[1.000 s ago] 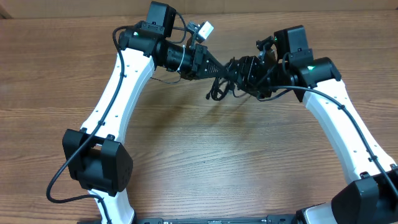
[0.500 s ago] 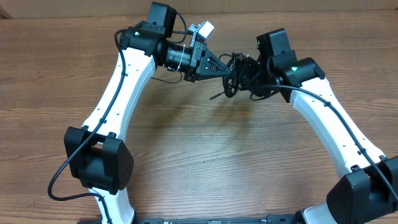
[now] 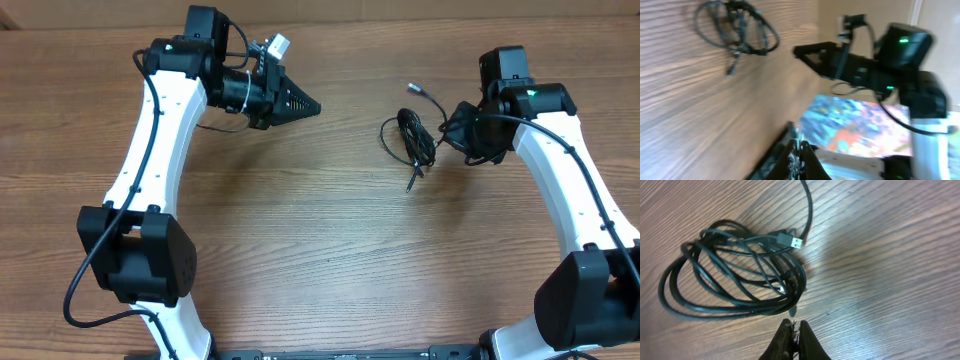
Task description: Untangle cables
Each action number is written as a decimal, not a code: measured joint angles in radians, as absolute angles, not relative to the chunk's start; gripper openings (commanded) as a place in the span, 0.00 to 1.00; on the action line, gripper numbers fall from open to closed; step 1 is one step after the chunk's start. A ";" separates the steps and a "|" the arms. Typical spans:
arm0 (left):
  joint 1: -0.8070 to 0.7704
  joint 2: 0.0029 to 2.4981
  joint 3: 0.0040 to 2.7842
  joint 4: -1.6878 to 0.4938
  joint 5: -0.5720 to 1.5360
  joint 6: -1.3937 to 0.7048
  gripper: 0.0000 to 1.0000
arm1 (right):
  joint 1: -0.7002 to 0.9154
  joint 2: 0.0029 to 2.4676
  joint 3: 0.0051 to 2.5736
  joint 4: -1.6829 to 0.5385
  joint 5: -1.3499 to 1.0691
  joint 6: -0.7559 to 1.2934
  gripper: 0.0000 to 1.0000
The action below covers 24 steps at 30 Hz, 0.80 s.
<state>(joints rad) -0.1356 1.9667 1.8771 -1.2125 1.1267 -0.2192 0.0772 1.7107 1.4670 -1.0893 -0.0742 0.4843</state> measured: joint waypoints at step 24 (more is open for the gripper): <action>-0.269 1.967 1.877 -1.169 0.795 -0.199 0.12 | 0.090 1.858 1.396 -0.778 -0.284 -0.051 0.41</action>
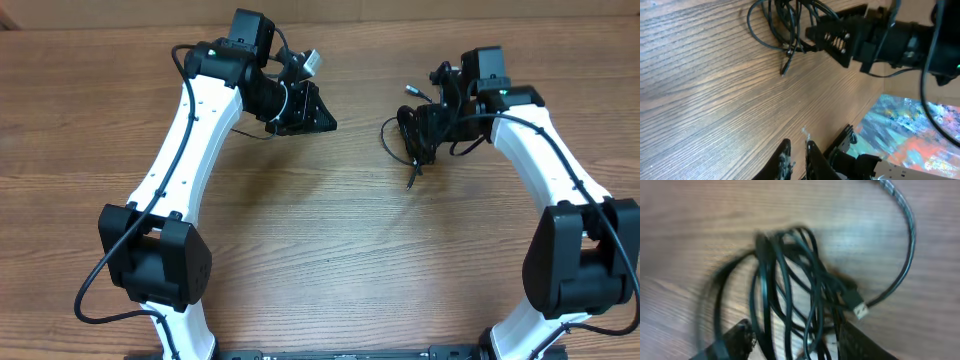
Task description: Untangle cables
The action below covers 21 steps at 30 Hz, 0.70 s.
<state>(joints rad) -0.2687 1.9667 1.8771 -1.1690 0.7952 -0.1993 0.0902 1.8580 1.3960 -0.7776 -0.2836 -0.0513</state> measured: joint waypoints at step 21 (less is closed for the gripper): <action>-0.266 1.967 1.877 -1.231 0.901 0.025 0.33 | 0.118 1.628 1.444 -1.202 -1.063 -0.255 0.04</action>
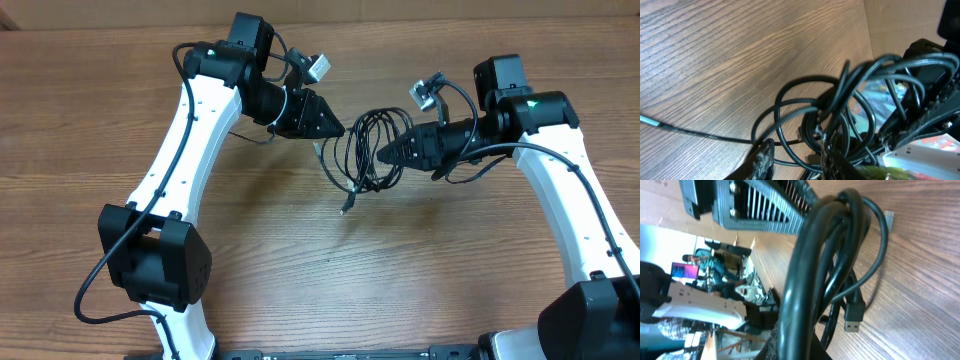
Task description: Untangle cables
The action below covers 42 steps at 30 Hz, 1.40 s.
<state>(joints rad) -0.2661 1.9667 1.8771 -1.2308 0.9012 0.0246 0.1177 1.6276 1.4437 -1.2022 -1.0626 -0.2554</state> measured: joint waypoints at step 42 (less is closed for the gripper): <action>-0.258 1.966 1.744 -1.038 0.964 0.390 0.59 | 0.118 1.628 1.444 -1.203 -1.375 -0.367 0.04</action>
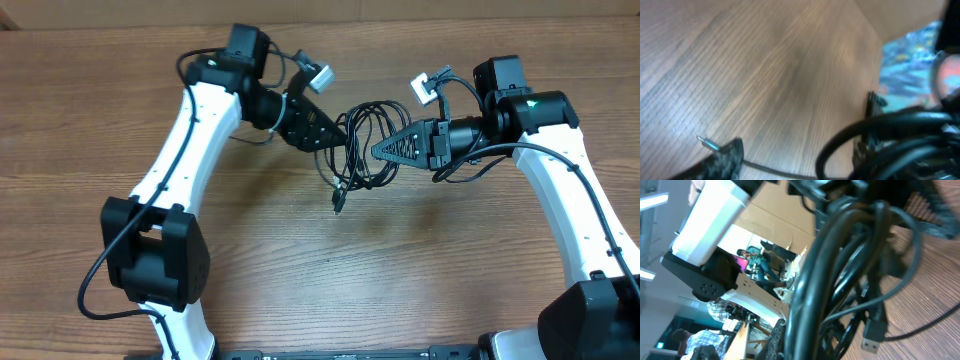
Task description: Untangle cables
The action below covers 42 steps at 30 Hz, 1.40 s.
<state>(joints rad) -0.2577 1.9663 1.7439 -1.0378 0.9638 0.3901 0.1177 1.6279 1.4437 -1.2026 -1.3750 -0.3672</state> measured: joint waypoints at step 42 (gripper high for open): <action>-0.107 1.944 1.677 -1.302 0.773 0.191 0.69 | 0.120 1.655 1.444 -1.166 -0.809 0.056 0.04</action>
<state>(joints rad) -0.1074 1.9442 1.6772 -1.3018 0.7734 0.1913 0.1196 1.6547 1.4437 -1.1656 -0.8085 0.0559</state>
